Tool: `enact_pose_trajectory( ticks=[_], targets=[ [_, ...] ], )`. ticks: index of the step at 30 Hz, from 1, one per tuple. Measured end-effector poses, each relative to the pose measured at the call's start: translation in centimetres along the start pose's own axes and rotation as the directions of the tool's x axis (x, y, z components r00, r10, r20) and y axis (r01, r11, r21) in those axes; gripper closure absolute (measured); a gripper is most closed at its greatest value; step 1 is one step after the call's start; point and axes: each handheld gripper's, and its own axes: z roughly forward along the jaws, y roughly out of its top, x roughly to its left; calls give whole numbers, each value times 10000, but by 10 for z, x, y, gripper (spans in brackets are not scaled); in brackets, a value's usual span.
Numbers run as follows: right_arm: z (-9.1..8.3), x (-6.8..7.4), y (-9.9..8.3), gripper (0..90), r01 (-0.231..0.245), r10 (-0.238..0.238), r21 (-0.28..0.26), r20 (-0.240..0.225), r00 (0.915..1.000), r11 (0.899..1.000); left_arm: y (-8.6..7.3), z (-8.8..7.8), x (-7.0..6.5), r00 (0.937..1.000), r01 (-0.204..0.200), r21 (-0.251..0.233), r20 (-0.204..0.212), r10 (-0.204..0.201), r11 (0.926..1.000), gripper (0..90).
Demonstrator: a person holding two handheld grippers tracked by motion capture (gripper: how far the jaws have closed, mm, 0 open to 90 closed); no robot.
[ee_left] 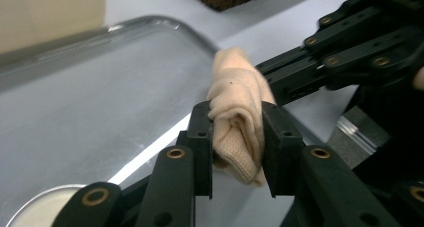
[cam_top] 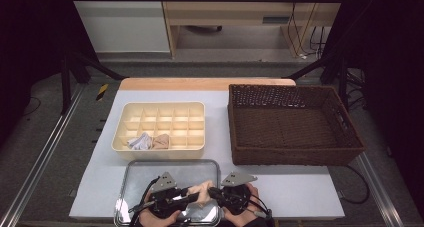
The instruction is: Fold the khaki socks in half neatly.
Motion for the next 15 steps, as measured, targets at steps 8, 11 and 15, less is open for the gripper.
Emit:
enact_pose_trajectory(
  ticks=[8,11,15],
  targets=[
    [-7,2,7,844,-12,5,-358,-180,9998,9994,10,-10,-3,9994,-329,-215,115,331,9992,692],
    [-10,0,11,810,33,-46,-605,-207,9998,9982,16,-14,-2,9989,-459,-193,-17,458,9988,691],
    [-17,-5,14,756,59,-62,-1117,-26,10000,9937,24,-18,-1,9983,-580,-215,-120,578,9981,692]
  ],
)
